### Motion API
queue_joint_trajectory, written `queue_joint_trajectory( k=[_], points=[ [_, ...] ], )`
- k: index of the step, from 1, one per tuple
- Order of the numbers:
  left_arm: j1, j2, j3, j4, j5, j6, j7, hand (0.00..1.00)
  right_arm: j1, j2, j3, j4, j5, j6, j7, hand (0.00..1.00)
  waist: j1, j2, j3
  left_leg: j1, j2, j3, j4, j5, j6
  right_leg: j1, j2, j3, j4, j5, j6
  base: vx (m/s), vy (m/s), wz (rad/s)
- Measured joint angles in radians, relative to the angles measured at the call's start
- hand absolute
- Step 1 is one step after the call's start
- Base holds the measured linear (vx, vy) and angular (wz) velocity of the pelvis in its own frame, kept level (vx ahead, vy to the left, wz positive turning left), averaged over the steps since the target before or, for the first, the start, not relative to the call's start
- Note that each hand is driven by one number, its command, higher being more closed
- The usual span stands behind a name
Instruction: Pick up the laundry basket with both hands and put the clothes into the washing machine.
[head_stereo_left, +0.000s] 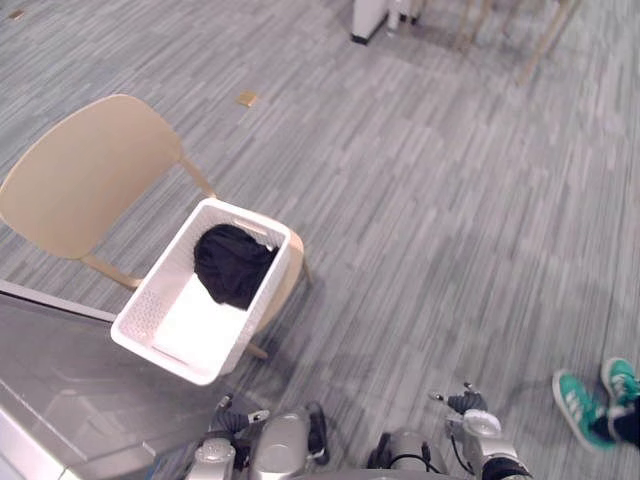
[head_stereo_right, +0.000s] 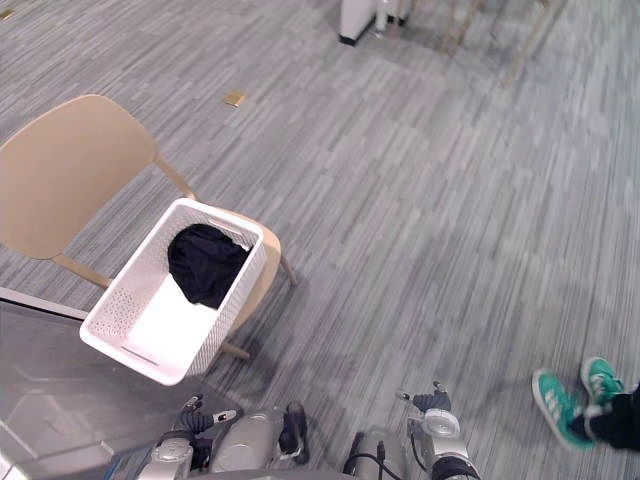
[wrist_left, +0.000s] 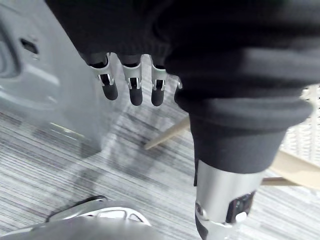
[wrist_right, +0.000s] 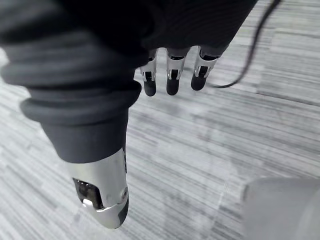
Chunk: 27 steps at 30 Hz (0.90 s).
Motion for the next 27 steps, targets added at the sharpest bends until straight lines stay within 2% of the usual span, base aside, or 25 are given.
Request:
queue_joint_trajectory(
  k=[1,2,3,4,5,6,7,8,9,10,11,12,13,14,15,16,18,19,21,24,27],
  points=[
    [0.001,-0.002,0.000,-0.007,-0.001,0.000,0.000,0.00,0.002,0.000,0.003,-0.007,0.000,0.000,0.000,0.00,0.002,0.004,0.002,0.018,0.000,-0.025,-0.008,0.000,0.000,-0.016,0.000,-0.007,-0.027,-0.011,-0.020,0.51,-0.123,1.11],
    [-0.010,-0.019,0.000,-0.007,-0.009,-0.001,0.002,0.00,0.006,-0.001,0.011,-0.024,0.000,-0.001,0.000,0.00,0.000,0.005,0.003,0.038,0.003,-0.101,-0.009,0.000,0.000,-0.061,0.014,-0.003,-0.151,-0.037,-0.060,0.50,-0.162,1.00],
    [-0.017,-0.027,0.002,-0.005,-0.010,0.000,0.002,0.00,0.006,-0.003,0.013,-0.036,0.000,-0.002,0.000,0.00,0.000,0.000,0.001,0.042,0.007,-0.134,-0.008,0.000,0.000,-0.075,0.036,0.017,-0.231,-0.041,-0.066,0.49,-0.221,1.34],
    [-0.032,-0.037,0.004,-0.004,-0.011,-0.001,0.003,0.00,0.008,-0.008,0.012,-0.065,0.000,-0.004,0.000,0.00,0.000,0.028,0.011,0.034,0.031,-0.201,0.014,-0.016,-0.028,-0.096,0.103,0.125,-0.432,-0.026,-0.062,0.56,-0.347,1.80],
    [-0.056,-0.035,0.002,-0.003,-0.020,-0.003,0.003,0.00,0.033,-0.006,0.007,-0.105,0.001,-0.006,-0.001,0.00,-0.007,0.010,0.004,-0.018,0.029,-0.284,0.093,-0.051,-0.088,-0.078,0.152,0.328,-0.711,0.090,-0.015,0.65,-0.477,2.39],
    [-0.073,-0.048,-0.002,0.005,-0.019,-0.006,0.003,0.00,0.057,-0.006,-0.003,-0.103,0.003,-0.006,-0.001,0.00,-0.013,0.018,0.010,-0.032,0.033,-0.323,0.133,-0.086,-0.140,-0.031,0.148,0.385,-0.817,0.203,-0.001,0.55,-0.430,2.12],
    [-0.078,-0.068,-0.011,0.005,-0.021,-0.003,0.004,0.00,0.045,-0.018,-0.016,-0.092,0.004,0.000,-0.001,0.00,0.000,0.046,0.012,-0.030,0.041,-0.360,0.128,-0.094,-0.153,-0.007,0.156,0.347,-0.813,0.202,0.015,0.34,-0.280,1.53],
    [-0.072,-0.091,-0.021,-0.004,-0.021,-0.007,0.001,0.00,0.045,-0.019,-0.040,-0.102,0.009,0.003,-0.006,0.00,0.004,0.038,0.018,-0.034,0.013,-0.381,0.086,-0.080,-0.177,-0.005,0.130,0.337,-0.759,0.185,-0.004,0.28,-0.153,1.76],
    [-0.071,-0.120,-0.026,-0.001,-0.019,-0.004,0.000,0.00,0.063,-0.027,-0.057,-0.142,0.009,0.003,-0.011,0.00,-0.017,0.042,0.018,-0.056,-0.027,-0.404,0.038,-0.032,-0.222,-0.006,0.107,0.348,-0.636,0.155,-0.011,0.23,-0.131,2.05],
    [-0.069,-0.128,-0.028,-0.004,-0.019,-0.006,0.001,0.00,0.077,-0.028,-0.055,-0.167,0.010,0.001,-0.012,0.00,-0.028,0.047,0.020,-0.060,-0.033,-0.417,0.017,0.040,-0.218,-0.018,0.109,0.321,-0.539,0.142,-0.015,0.19,-0.210,2.72],
    [-0.069,-0.140,-0.029,0.000,-0.019,-0.009,0.004,0.00,0.101,-0.019,-0.056,-0.209,0.010,-0.011,-0.017,0.00,-0.025,0.045,0.012,-0.056,-0.029,-0.423,0.050,0.043,-0.203,-0.048,0.111,0.286,-0.449,0.067,-0.023,0.17,-0.270,2.72],
    [-0.065,-0.117,-0.027,-0.004,-0.019,-0.014,0.013,0.00,0.123,0.018,-0.051,-0.231,0.010,-0.023,-0.022,0.00,-0.022,-0.008,-0.023,-0.081,-0.031,-0.428,0.063,0.045,-0.212,-0.011,0.093,0.275,-0.632,0.111,-0.047,0.21,-0.290,2.80],
    [-0.075,-0.112,-0.019,0.003,-0.020,-0.014,0.019,0.00,0.116,0.029,-0.052,-0.236,0.010,-0.027,-0.022,0.00,-0.022,-0.006,-0.021,-0.091,-0.008,-0.411,0.065,0.031,-0.234,0.019,0.081,0.209,-0.647,0.087,-0.064,0.23,-0.208,2.05],
    [-0.076,-0.119,-0.013,0.001,-0.020,-0.016,0.020,0.00,0.097,0.027,-0.053,-0.238,0.010,-0.031,-0.022,0.00,-0.018,0.006,-0.024,-0.112,0.020,-0.383,0.061,0.040,-0.251,0.028,0.084,0.170,-0.660,0.095,-0.077,0.18,-0.184,1.63],
    [-0.080,-0.129,-0.012,0.001,-0.021,-0.016,0.019,0.00,0.066,0.025,-0.053,-0.258,0.009,-0.042,-0.023,0.00,-0.013,0.010,-0.025,-0.147,0.065,-0.280,0.037,0.076,-0.296,0.048,0.074,0.112,-0.693,0.100,-0.084,0.15,-0.221,1.54],
    [-0.078,-0.138,-0.025,0.010,-0.021,-0.016,0.019,0.00,0.051,0.021,-0.055,-0.277,0.009,-0.046,-0.023,0.00,-0.009,0.017,-0.026,-0.150,0.105,-0.138,0.005,0.108,-0.276,0.084,0.062,0.051,-0.726,0.100,-0.085,0.13,-0.217,1.51],
    [-0.078,-0.134,-0.057,0.016,-0.021,-0.016,0.019,0.00,0.051,0.004,-0.055,-0.285,0.009,-0.050,-0.022,0.00,-0.010,0.034,-0.037,-0.122,0.137,0.018,-0.085,0.155,-0.226,0.134,0.049,-0.030,-0.760,0.100,-0.085,0.09,-0.117,1.32],
    [-0.080,-0.126,-0.067,0.014,-0.021,-0.018,0.019,0.00,0.046,-0.007,-0.056,-0.289,0.008,-0.049,-0.023,0.00,-0.010,0.038,-0.040,-0.117,0.134,0.050,-0.124,0.171,-0.209,0.151,0.043,-0.061,-0.780,0.100,-0.084,0.06,-0.036,1.16],
    [-0.078,-0.095,-0.072,0.016,-0.021,-0.022,0.019,0.00,0.035,0.001,-0.053,-0.325,0.001,-0.045,-0.022,0.00,-0.010,0.036,-0.041,-0.117,0.111,0.043,-0.196,0.208,-0.193,0.180,0.032,-0.119,-0.835,0.109,-0.076,0.03,0.031,0.85],
    [-0.058,-0.053,-0.084,0.016,-0.019,-0.023,0.019,0.00,0.039,0.004,-0.053,-0.419,-0.021,-0.043,-0.022,0.00,-0.008,0.036,-0.041,-0.109,0.092,0.008,-0.246,0.248,-0.196,0.210,0.031,-0.147,-0.891,0.138,-0.071,0.01,0.037,0.39],
    [-0.028,-0.018,-0.088,0.016,-0.018,-0.023,0.019,0.00,0.049,-0.009,-0.028,-0.593,-0.084,-0.047,-0.021,0.00,-0.006,0.031,-0.045,-0.088,0.085,0.010,-0.299,0.281,-0.200,0.219,0.035,-0.147,-0.920,0.160,-0.073,-0.04,0.016,0.00]
  ],
)
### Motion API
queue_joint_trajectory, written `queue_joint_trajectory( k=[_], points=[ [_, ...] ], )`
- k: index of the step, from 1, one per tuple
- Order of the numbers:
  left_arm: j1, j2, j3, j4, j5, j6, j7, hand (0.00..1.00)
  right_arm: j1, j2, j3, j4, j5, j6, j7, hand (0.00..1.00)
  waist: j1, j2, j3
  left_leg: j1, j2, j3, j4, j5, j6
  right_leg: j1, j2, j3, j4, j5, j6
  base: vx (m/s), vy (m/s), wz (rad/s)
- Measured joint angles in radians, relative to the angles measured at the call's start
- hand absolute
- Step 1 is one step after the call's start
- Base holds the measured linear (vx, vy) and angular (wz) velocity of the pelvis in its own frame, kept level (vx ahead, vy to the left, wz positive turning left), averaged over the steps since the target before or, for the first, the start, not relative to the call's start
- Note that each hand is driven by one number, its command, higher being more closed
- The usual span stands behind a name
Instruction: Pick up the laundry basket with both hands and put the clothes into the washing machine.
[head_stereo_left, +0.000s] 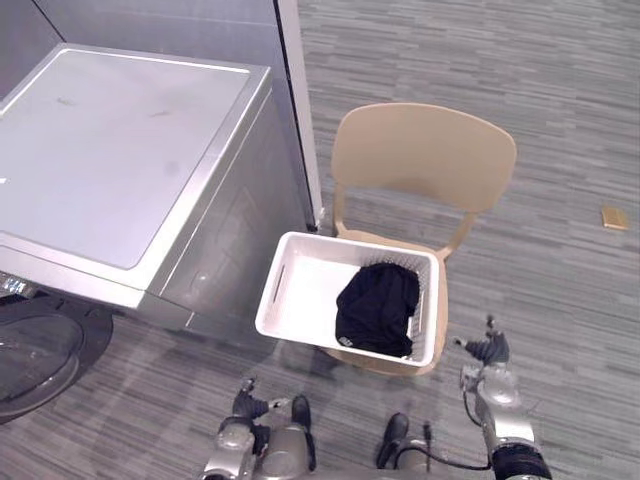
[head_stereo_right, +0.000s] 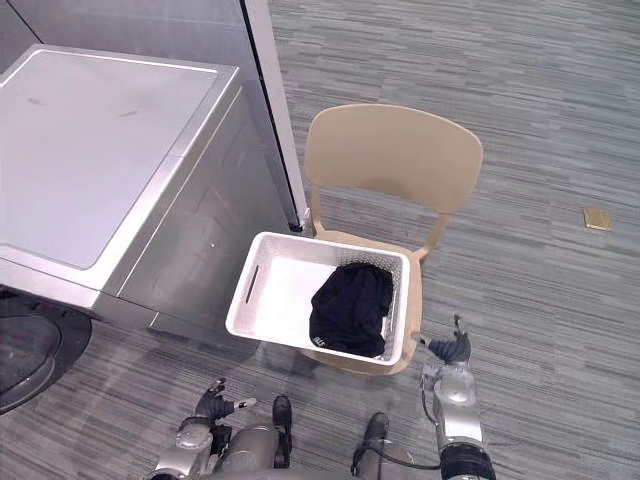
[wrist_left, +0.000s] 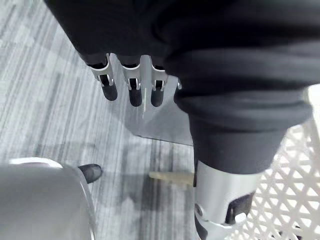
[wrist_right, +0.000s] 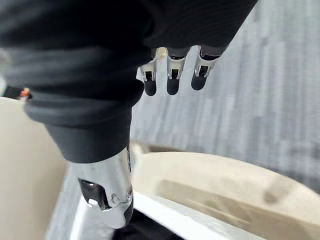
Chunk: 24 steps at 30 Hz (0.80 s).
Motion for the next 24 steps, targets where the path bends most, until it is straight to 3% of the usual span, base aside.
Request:
queue_joint_trajectory(
  k=[2,6,8,12,18,24],
  points=[
    [0.015,0.007,0.001,0.000,0.001,-0.002,0.000,0.00,0.007,-0.044,0.061,-0.100,-0.065,-0.024,0.008,0.00,0.003,-0.008,-0.006,0.020,0.000,0.000,-0.043,0.017,0.004,0.008,0.009,-0.001,-0.016,0.010,0.000,-0.05,0.008,0.01],
    [0.027,0.032,0.000,0.000,0.011,-0.006,-0.001,0.00,-0.020,-0.136,0.201,-0.123,-0.144,-0.040,0.057,0.00,0.004,-0.037,-0.029,0.026,-0.003,0.000,-0.086,0.041,0.005,0.007,0.021,0.002,-0.048,0.030,-0.003,-0.08,0.021,-0.02],
    [0.028,0.041,0.000,0.000,0.020,-0.010,-0.002,0.00,-0.085,-0.214,0.310,-0.093,-0.157,-0.063,0.091,0.00,0.007,-0.038,-0.030,0.004,-0.009,-0.005,-0.098,0.049,0.010,-0.018,0.022,0.003,-0.048,0.038,-0.003,-0.12,0.047,0.05],
    [0.031,0.062,0.000,0.000,0.020,-0.016,-0.002,0.00,-0.238,-0.278,0.460,0.044,-0.179,-0.072,0.139,0.00,0.021,-0.036,-0.028,-0.058,-0.020,-0.021,-0.117,0.089,0.024,-0.078,0.020,-0.007,-0.048,0.059,-0.004,-0.15,0.042,0.14],
    [-0.009,0.074,0.001,-0.003,0.016,-0.031,0.001,0.00,-0.467,-0.320,0.608,0.293,-0.200,-0.079,0.177,0.00,0.083,-0.001,0.062,-0.153,-0.034,-0.080,-0.121,0.128,0.025,-0.141,0.013,-0.042,-0.047,0.082,-0.007,-0.12,0.042,0.27],
    [-0.062,0.089,0.002,-0.005,-0.025,-0.049,0.008,0.00,-0.654,-0.380,0.661,0.465,-0.256,-0.069,0.171,0.00,0.104,0.029,0.177,-0.233,-0.037,-0.128,-0.130,0.176,0.039,-0.225,-0.003,-0.061,0.011,0.084,-0.012,-0.07,-0.002,0.20]
  ],
)
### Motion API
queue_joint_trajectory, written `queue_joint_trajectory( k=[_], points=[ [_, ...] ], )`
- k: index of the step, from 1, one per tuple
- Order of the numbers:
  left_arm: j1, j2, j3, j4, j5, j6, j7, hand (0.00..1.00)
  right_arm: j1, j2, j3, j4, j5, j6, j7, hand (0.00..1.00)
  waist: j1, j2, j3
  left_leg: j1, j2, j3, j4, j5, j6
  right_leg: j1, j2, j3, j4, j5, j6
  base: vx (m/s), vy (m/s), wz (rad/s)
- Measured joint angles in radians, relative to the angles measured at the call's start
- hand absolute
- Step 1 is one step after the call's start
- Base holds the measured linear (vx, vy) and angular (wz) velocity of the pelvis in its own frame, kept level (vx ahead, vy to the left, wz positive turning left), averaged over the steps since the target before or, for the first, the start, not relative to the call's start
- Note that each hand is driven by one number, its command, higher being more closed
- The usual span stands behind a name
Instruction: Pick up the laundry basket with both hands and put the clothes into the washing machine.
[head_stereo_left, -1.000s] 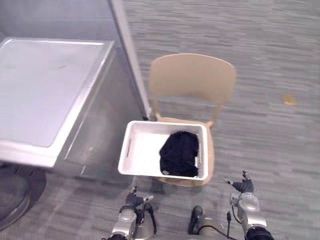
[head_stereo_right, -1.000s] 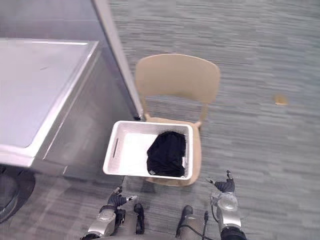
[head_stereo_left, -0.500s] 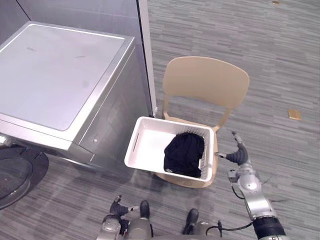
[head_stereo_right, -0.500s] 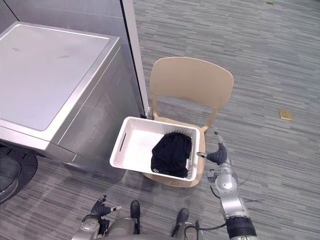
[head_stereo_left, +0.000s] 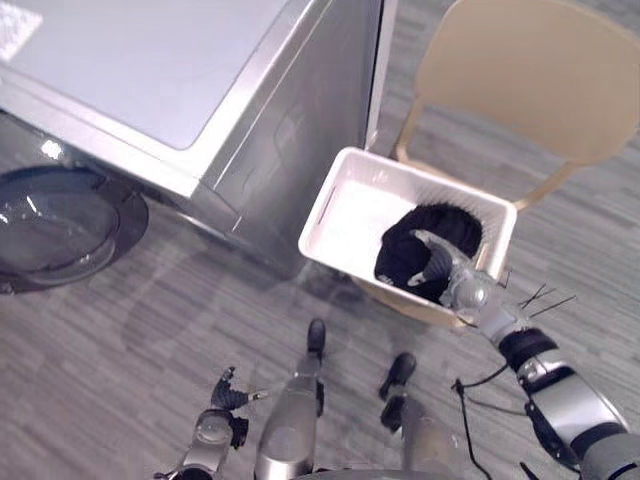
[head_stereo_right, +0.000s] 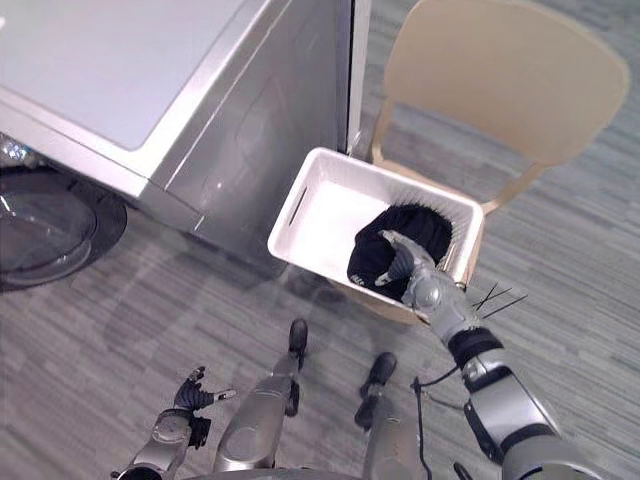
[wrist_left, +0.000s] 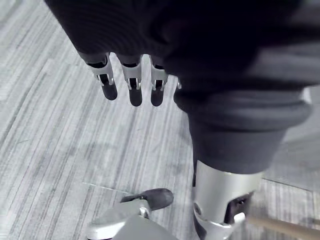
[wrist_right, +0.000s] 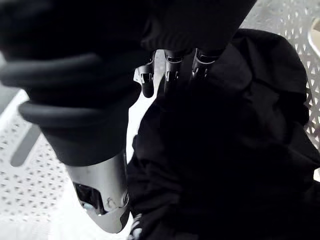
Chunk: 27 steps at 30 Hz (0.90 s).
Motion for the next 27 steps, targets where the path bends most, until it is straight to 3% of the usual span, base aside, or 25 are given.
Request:
queue_joint_trajectory(
  k=[6,7,11,17,21,23,27],
  points=[
    [-0.062,-0.002,-0.002,-0.014,-0.056,-0.004,0.022,0.00,-0.112,-0.034,-0.075,0.142,0.039,0.037,-0.058,0.00,0.007,0.037,0.048,-0.076,-0.014,-0.027,-0.049,0.048,0.002,-0.116,-0.024,-0.001,0.056,-0.005,-0.003,-0.03,-0.027,0.04],
    [-0.074,-0.002,-0.005,-0.014,-0.071,-0.007,0.026,0.00,-0.131,-0.035,-0.087,0.151,0.058,0.039,-0.075,1.00,0.007,0.039,0.051,-0.090,-0.016,-0.028,-0.054,0.052,0.001,-0.134,-0.032,-0.001,0.065,-0.006,-0.003,-0.02,-0.044,0.00],
    [-0.099,-0.005,-0.008,-0.013,-0.077,-0.010,0.035,0.00,-0.166,-0.035,-0.127,0.148,0.091,0.051,-0.107,1.00,0.006,0.039,0.058,-0.115,-0.022,-0.027,-0.054,0.054,0.001,-0.174,-0.045,0.009,0.096,-0.019,-0.002,-0.01,-0.040,0.00],
    [-0.106,-0.029,-0.009,-0.013,-0.083,-0.008,0.036,0.00,-0.179,-0.019,-0.162,0.084,0.228,0.067,-0.125,1.00,-0.007,0.034,0.064,-0.111,-0.026,-0.016,-0.054,0.058,0.006,-0.200,-0.051,0.051,0.136,-0.038,-0.003,0.01,-0.050,-0.05],
    [-0.106,-0.038,-0.005,-0.020,-0.087,0.000,0.036,0.00,-0.138,0.000,-0.174,-0.061,0.303,0.076,-0.112,1.00,-0.025,0.031,0.089,-0.052,-0.027,0.003,-0.054,0.058,0.006,-0.159,-0.047,0.086,0.131,-0.038,-0.003,0.02,-0.050,-0.15],
    [-0.106,-0.037,-0.001,-0.032,-0.087,0.004,0.035,0.00,-0.093,0.017,-0.230,-0.174,0.339,0.075,-0.108,1.00,-0.044,0.031,0.090,-0.026,-0.024,0.002,-0.055,0.057,0.006,-0.127,-0.042,0.086,0.117,-0.038,-0.002,0.01,-0.059,-0.02],
    [-0.106,-0.037,0.004,-0.053,-0.087,0.007,0.035,0.00,-0.012,0.057,-0.324,-0.331,0.369,0.066,-0.121,1.00,-0.050,0.030,0.088,0.013,-0.014,0.002,-0.056,0.050,0.000,-0.079,-0.029,0.087,0.096,-0.039,-0.001,0.00,-0.047,0.00]
  ],
)
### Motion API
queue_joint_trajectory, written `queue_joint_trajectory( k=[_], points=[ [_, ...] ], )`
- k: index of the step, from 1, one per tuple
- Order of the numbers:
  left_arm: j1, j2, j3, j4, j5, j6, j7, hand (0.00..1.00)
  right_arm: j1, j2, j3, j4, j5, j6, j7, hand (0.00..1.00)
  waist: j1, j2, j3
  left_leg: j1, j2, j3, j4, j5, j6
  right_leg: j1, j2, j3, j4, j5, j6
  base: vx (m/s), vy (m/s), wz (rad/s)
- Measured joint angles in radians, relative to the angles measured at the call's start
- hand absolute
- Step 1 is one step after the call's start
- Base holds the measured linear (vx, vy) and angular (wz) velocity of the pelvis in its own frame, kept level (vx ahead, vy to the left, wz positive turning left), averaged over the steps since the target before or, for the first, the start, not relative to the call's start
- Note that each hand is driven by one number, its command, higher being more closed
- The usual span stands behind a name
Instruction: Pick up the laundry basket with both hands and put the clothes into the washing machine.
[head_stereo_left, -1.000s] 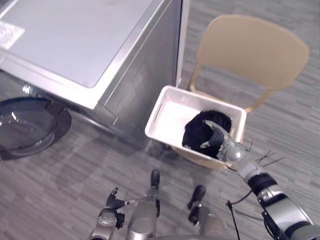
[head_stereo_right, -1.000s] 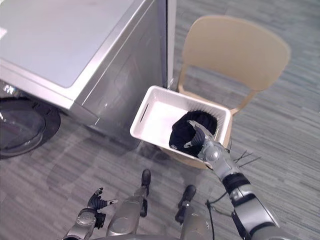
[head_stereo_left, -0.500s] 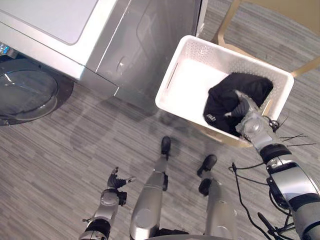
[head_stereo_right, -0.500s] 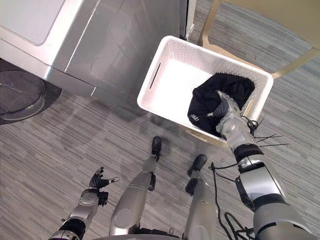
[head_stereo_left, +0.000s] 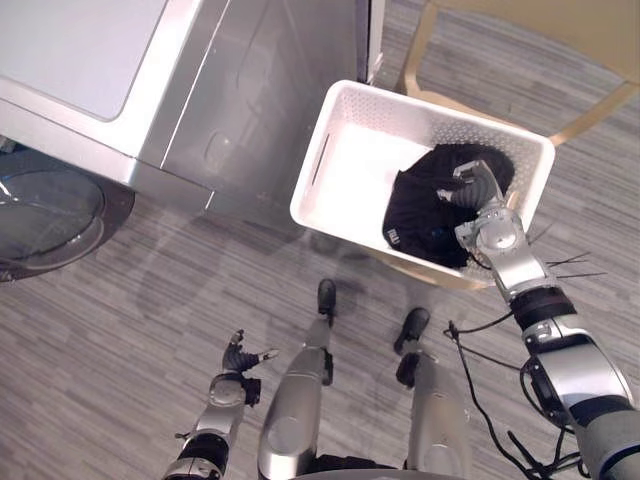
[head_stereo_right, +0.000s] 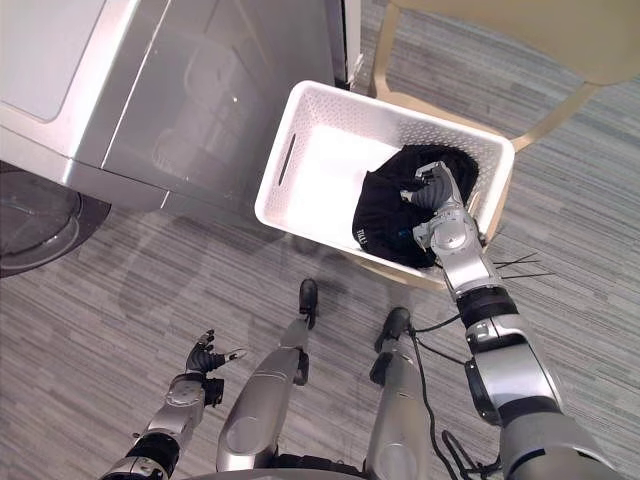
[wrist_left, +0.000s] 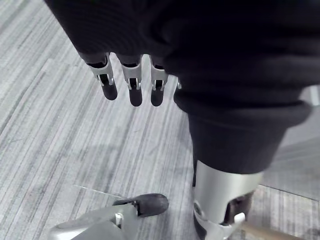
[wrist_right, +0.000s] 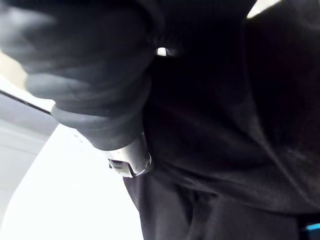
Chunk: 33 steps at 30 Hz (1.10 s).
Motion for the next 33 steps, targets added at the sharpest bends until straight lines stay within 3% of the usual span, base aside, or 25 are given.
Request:
queue_joint_trajectory(
  k=[3,8,10,13,18,21,22,23,24,25,26,27,28,30,31,32,33],
  points=[
    [0.022,-0.001,0.031,0.000,0.001,0.006,0.000,0.00,0.084,0.069,-0.055,-0.144,0.039,-0.021,-0.008,1.00,-0.019,-0.010,-0.009,0.034,0.007,0.000,0.000,-0.010,-0.004,0.043,0.012,0.000,-0.021,-0.002,0.004,0.00,-0.055,-0.01],
    [0.098,-0.009,0.071,0.043,0.005,0.043,-0.003,0.00,0.284,0.233,-0.108,-0.336,0.136,-0.051,-0.005,1.00,-0.040,-0.054,-0.111,0.098,0.015,0.019,-0.001,-0.037,-0.004,0.116,0.025,0.009,-0.061,-0.002,0.008,0.09,-0.038,-0.07],
    [0.143,-0.015,0.096,0.063,0.006,0.053,-0.004,0.00,0.377,0.309,-0.107,-0.415,0.210,-0.077,-0.001,1.00,-0.045,-0.078,-0.178,0.140,0.022,0.046,0.000,-0.056,-0.010,0.161,0.042,0.029,-0.105,0.005,0.011,0.13,-0.031,-0.27],
    [0.169,-0.020,0.120,0.079,0.006,0.067,-0.004,0.00,0.453,0.351,-0.101,-0.475,0.310,-0.112,0.031,1.00,-0.046,-0.087,-0.241,0.191,0.032,0.090,0.000,-0.078,-0.017,0.211,0.067,0.066,-0.157,0.024,0.013,0.12,-0.020,-0.39],
    [0.181,-0.026,0.142,0.079,0.004,0.071,-0.006,0.00,0.468,0.371,-0.071,-0.533,0.395,-0.135,0.080,1.00,-0.052,-0.091,-0.262,0.247,0.044,0.161,0.002,-0.100,-0.022,0.219,0.082,0.145,-0.150,0.039,0.009,0.02,0.001,-0.49],
    [0.170,-0.032,0.142,0.062,0.004,0.069,-0.020,0.00,0.505,0.373,-0.092,-0.587,0.424,-0.148,0.082,1.00,-0.072,-0.090,-0.263,0.232,0.056,0.112,0.047,-0.108,-0.009,0.197,0.083,0.223,0.004,-0.032,0.071,-0.02,-0.067,0.55],
    [0.164,-0.026,0.143,0.048,0.003,0.065,-0.021,0.00,0.512,0.386,-0.112,-0.626,0.426,-0.152,0.080,1.00,-0.085,-0.097,-0.264,0.232,0.050,0.069,0.055,-0.107,-0.009,0.160,0.065,0.280,0.236,-0.151,0.048,-0.02,-0.117,1.41],
    [0.172,-0.025,0.144,0.015,0.002,0.061,-0.018,0.00,0.513,0.398,-0.121,-0.644,0.426,-0.173,0.079,1.00,-0.087,-0.111,-0.272,0.221,0.034,0.028,0.075,-0.103,-0.015,0.166,0.053,0.320,0.388,-0.206,0.070,-0.02,-0.218,1.34],
    [0.181,-0.024,0.144,-0.008,0.000,0.060,-0.015,0.00,0.509,0.401,-0.115,-0.648,0.427,-0.180,0.079,1.00,-0.079,-0.125,-0.281,0.209,0.026,0.014,0.094,-0.102,-0.018,0.178,0.048,0.339,0.415,-0.230,0.083,-0.03,-0.229,1.12],
    [0.187,-0.024,0.144,-0.054,-0.007,0.059,-0.001,0.00,0.489,0.401,-0.100,-0.655,0.434,-0.188,0.079,1.00,-0.066,-0.133,-0.288,0.161,0.018,-0.009,0.150,-0.102,-0.020,0.201,0.055,0.360,0.375,-0.283,0.070,-0.12,-0.329,0.70],
    [0.189,-0.029,0.152,-0.076,-0.010,0.058,0.004,0.00,0.476,0.398,-0.096,-0.658,0.441,-0.189,0.078,1.00,-0.057,-0.125,-0.292,0.136,0.022,-0.019,0.170,-0.101,-0.020,0.212,0.066,0.354,0.333,-0.298,0.062,-0.17,-0.277,0.49],
    [0.207,-0.061,0.150,-0.129,-0.024,0.054,0.013,0.00,0.453,0.392,-0.089,-0.661,0.448,-0.191,0.075,1.00,-0.020,-0.098,-0.307,0.089,0.043,-0.026,0.184,-0.091,-0.033,0.230,0.100,0.329,0.228,-0.328,0.016,-0.26,-0.321,0.20],
    [0.223,-0.103,0.145,-0.165,-0.041,0.043,0.026,0.00,0.440,0.382,-0.081,-0.665,0.454,-0.196,0.076,1.00,-0.010,-0.049,-0.314,0.041,0.077,-0.059,0.194,-0.071,-0.048,0.225,0.137,0.292,0.194,-0.319,-0.012,-0.24,-0.208,0.28],
    [0.258,-0.141,0.099,-0.251,-0.071,0.041,0.024,0.00,0.462,0.366,-0.079,-0.665,0.458,-0.204,0.071,1.00,-0.022,-0.006,-0.317,0.010,0.094,-0.108,0.160,-0.008,-0.043,0.209,0.165,0.214,0.214,-0.320,-0.038,-0.27,-0.201,0.91],
    [0.285,-0.155,0.064,-0.314,-0.087,0.040,0.021,0.00,0.464,0.350,-0.081,-0.664,0.460,-0.204,0.061,1.00,-0.027,0.014,-0.317,0.021,0.110,-0.102,0.103,-0.011,-0.002,0.212,0.176,0.162,0.215,-0.313,-0.058,-0.26,-0.183,1.09],
    [0.291,-0.156,0.042,-0.345,-0.090,0.039,0.020,0.00,0.464,0.340,-0.081,-0.664,0.459,-0.204,0.055,1.00,-0.030,0.018,-0.316,0.024,0.115,-0.083,0.076,-0.077,0.012,0.213,0.173,0.134,0.200,-0.302,-0.072,-0.26,-0.124,1.12],
    [0.287,-0.153,0.011,-0.381,-0.096,0.039,0.016,0.00,0.462,0.334,-0.090,-0.664,0.457,-0.204,0.054,1.00,-0.033,0.005,-0.312,0.019,0.106,-0.033,0.063,-0.175,0.035,0.228,0.142,0.099,0.153,-0.274,-0.088,-0.23,-0.082,1.16]
  ],
)
